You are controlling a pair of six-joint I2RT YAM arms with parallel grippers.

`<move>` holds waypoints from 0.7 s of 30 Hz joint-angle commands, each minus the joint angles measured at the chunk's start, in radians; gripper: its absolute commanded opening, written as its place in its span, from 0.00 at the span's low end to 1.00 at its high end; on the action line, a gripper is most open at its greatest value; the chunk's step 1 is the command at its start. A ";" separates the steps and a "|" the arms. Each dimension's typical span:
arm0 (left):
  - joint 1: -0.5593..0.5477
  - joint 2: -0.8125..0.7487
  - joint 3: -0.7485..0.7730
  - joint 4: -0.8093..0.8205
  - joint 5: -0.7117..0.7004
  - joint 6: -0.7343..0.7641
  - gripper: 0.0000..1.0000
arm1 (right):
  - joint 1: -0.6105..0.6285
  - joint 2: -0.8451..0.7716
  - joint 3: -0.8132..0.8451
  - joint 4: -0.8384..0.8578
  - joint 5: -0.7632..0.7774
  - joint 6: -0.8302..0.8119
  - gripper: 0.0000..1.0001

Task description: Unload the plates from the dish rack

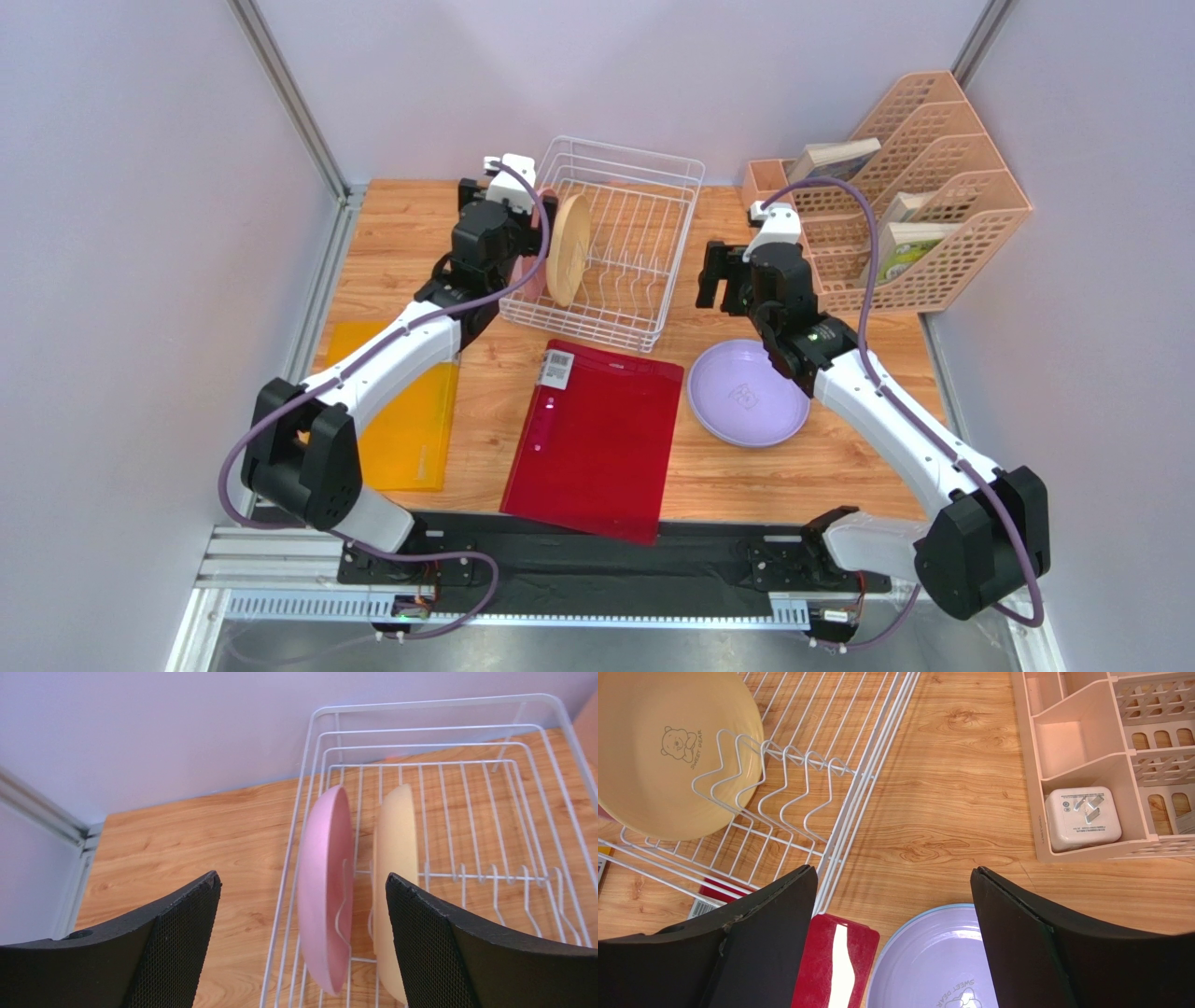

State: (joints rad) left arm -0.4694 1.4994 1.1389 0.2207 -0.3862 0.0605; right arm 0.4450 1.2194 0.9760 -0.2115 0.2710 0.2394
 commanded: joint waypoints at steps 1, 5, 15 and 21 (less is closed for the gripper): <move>0.002 -0.024 0.001 0.072 0.180 -0.011 0.92 | 0.006 -0.008 0.009 0.037 0.013 0.018 0.86; -0.009 0.007 0.028 0.054 0.250 -0.001 0.91 | 0.006 0.005 0.010 0.034 0.017 0.020 0.86; -0.012 0.084 0.094 -0.020 0.353 0.005 0.90 | 0.006 0.032 0.015 0.027 0.014 0.028 0.86; -0.012 0.140 0.114 -0.050 0.276 0.012 0.86 | 0.004 0.042 0.016 0.024 0.014 0.031 0.87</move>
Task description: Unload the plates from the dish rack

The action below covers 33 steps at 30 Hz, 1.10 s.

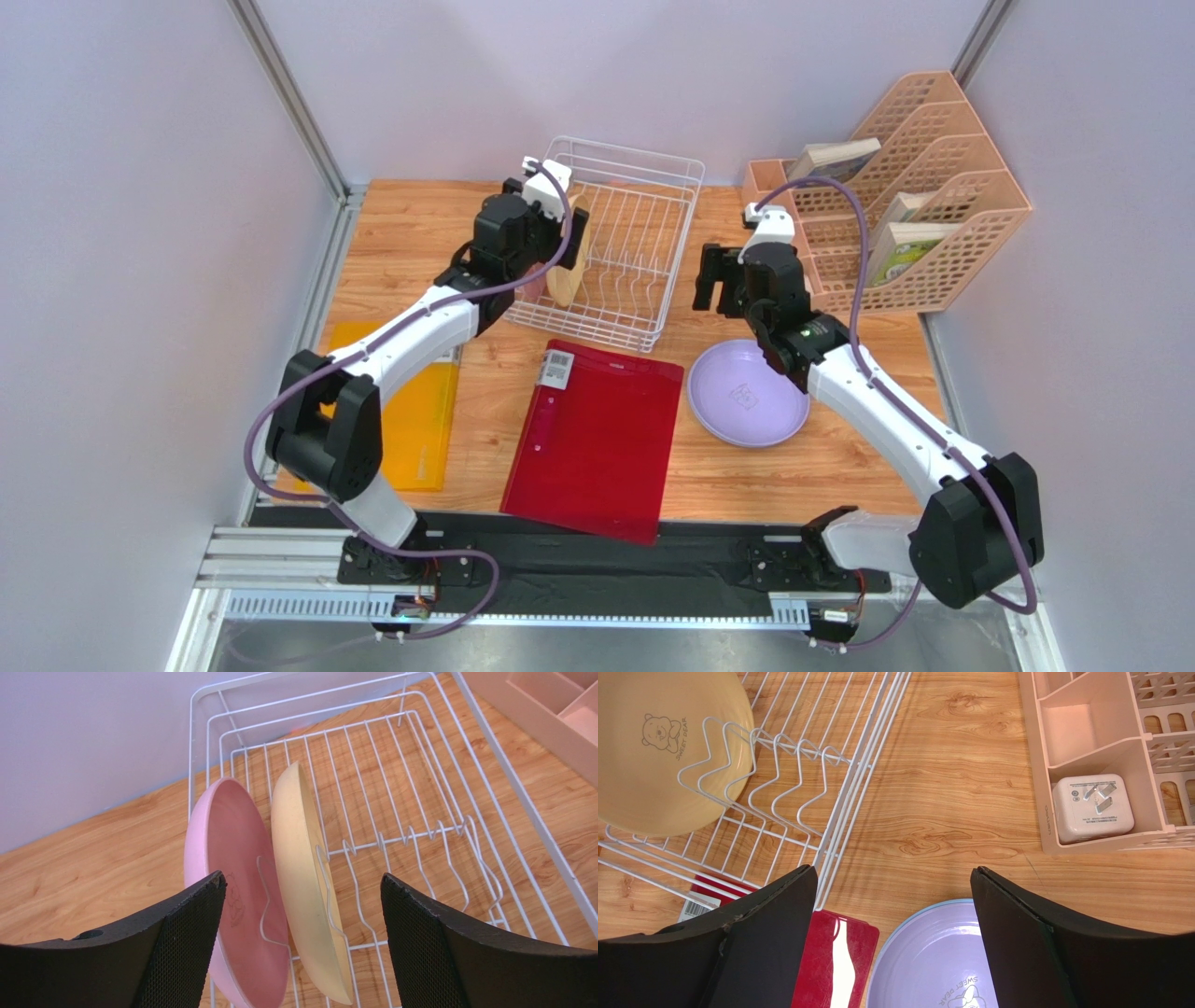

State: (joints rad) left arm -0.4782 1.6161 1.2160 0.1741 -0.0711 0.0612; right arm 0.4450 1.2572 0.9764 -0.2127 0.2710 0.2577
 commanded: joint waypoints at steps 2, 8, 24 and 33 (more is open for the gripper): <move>-0.005 0.042 0.037 -0.004 -0.053 0.015 0.84 | 0.003 0.007 0.016 0.024 0.019 0.014 0.86; -0.034 0.079 0.017 0.034 -0.145 0.043 0.70 | 0.003 0.018 0.016 0.013 0.023 0.015 0.86; -0.151 0.142 -0.006 0.202 -0.484 0.177 0.00 | 0.000 0.030 0.019 -0.008 0.028 0.037 0.86; -0.168 0.143 0.063 0.228 -0.572 0.216 0.00 | 0.000 0.004 0.022 -0.024 0.054 0.041 0.86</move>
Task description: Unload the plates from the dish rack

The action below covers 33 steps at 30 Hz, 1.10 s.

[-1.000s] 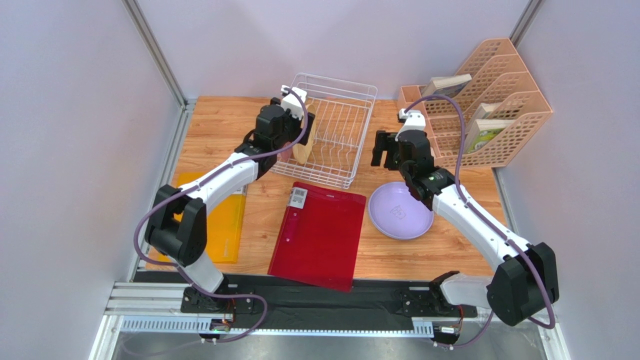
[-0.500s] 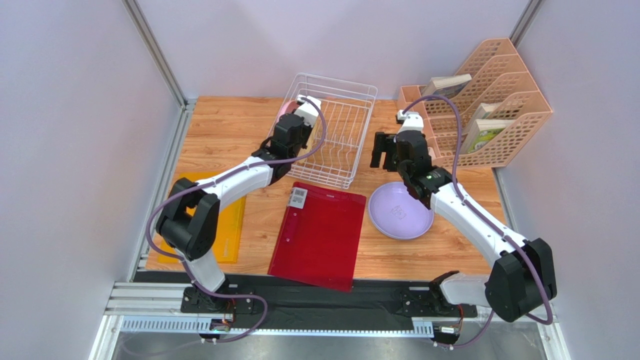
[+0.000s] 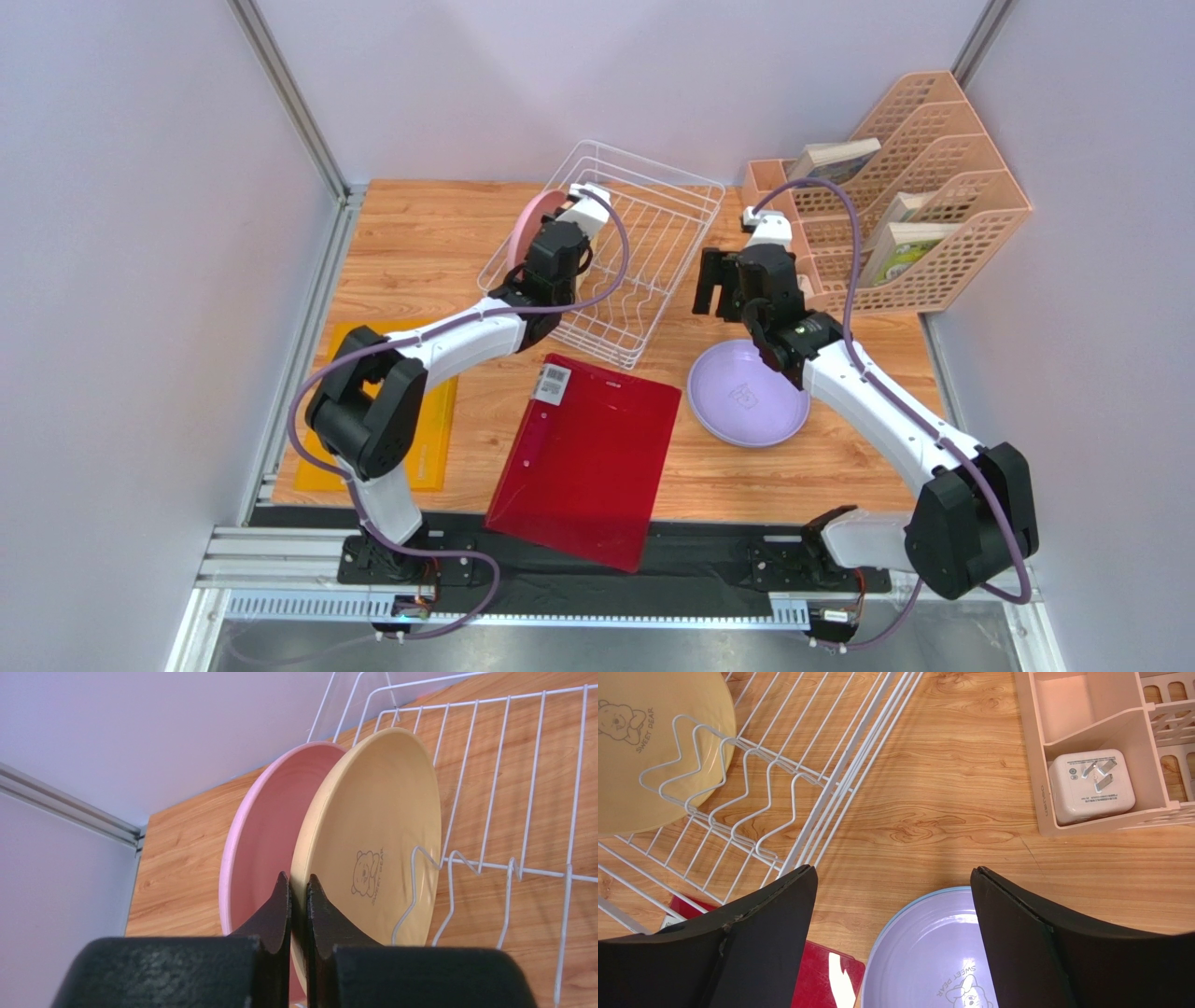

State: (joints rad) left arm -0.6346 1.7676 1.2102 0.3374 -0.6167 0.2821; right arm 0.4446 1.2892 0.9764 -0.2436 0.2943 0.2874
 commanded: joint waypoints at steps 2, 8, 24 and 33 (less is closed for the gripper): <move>-0.013 -0.014 0.087 0.063 -0.035 0.009 0.00 | -0.001 -0.030 0.024 0.001 0.032 0.010 0.86; -0.013 -0.036 0.164 0.060 -0.080 0.057 0.00 | 0.000 -0.042 0.021 -0.003 0.037 0.018 0.86; -0.019 -0.063 0.195 0.098 -0.138 0.123 0.00 | 0.000 -0.064 0.018 -0.019 0.014 0.032 0.86; -0.068 -0.007 0.175 0.074 -0.126 0.091 0.00 | 0.000 -0.065 -0.002 -0.020 0.016 0.042 0.86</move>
State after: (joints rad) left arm -0.6674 1.7817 1.3064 0.2440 -0.7246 0.4034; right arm 0.4446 1.2530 0.9760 -0.2760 0.3054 0.3141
